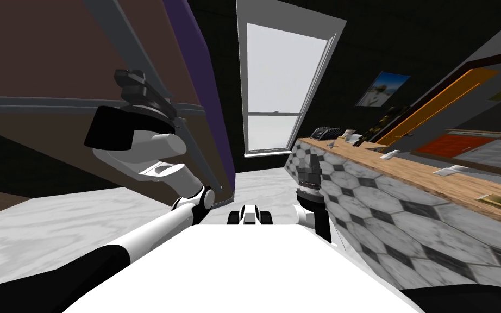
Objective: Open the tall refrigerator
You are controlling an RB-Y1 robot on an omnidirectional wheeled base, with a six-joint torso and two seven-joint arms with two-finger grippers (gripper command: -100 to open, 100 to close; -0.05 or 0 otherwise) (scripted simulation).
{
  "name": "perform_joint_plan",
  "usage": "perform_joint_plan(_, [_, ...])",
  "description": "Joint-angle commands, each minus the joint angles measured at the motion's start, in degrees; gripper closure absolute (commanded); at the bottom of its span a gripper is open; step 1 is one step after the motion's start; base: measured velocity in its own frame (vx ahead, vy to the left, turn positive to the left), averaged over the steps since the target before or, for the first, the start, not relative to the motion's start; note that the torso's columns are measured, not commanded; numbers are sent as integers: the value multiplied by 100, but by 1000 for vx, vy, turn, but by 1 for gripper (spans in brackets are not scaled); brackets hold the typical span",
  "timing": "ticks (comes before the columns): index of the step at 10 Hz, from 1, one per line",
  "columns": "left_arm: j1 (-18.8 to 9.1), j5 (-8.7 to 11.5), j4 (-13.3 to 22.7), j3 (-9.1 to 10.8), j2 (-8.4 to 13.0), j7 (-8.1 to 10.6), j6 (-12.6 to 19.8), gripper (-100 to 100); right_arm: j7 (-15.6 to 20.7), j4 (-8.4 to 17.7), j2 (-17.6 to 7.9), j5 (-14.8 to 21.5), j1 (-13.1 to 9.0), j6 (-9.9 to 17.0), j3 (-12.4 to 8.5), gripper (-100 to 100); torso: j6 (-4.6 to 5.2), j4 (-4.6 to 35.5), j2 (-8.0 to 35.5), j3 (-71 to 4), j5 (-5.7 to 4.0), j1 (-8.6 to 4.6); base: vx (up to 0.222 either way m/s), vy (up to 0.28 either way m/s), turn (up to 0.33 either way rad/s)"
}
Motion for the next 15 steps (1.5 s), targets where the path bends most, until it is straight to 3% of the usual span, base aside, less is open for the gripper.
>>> perform_joint_plan(1, [278,16,-2,-14,-136,39,-294,100,0,0,0,0,0,0,0,0,9,-17,-4,10,14,-4,-62,-20,23])
perform_joint_plan(2, [179,9,-45,4,-62,10,-249,100,0,0,0,0,-1,0,0,0,17,-34,-15,10,22,-8,-40,-7,17])
perform_joint_plan(7, [41,394,15,-311,-104,145,-86,100,0,1,-1,0,-3,1,0,0,-30,15,4,4,24,58,-233,154,-55])
perform_joint_plan(13, [-199,968,111,-786,-162,352,184,100,0,1,-2,0,-4,1,-1,0,-31,38,18,-1,18,76,-336,211,-56])
perform_joint_plan(14, [-154,932,100,-762,-163,327,199,100,0,1,-2,0,-5,1,-1,0,-30,35,27,8,20,72,-183,94,-60])
perform_joint_plan(15, [-145,1244,13,-914,-277,379,313,100,0,1,-1,0,-2,1,0,0,-34,33,-37,-35,6,33,-95,74,343])
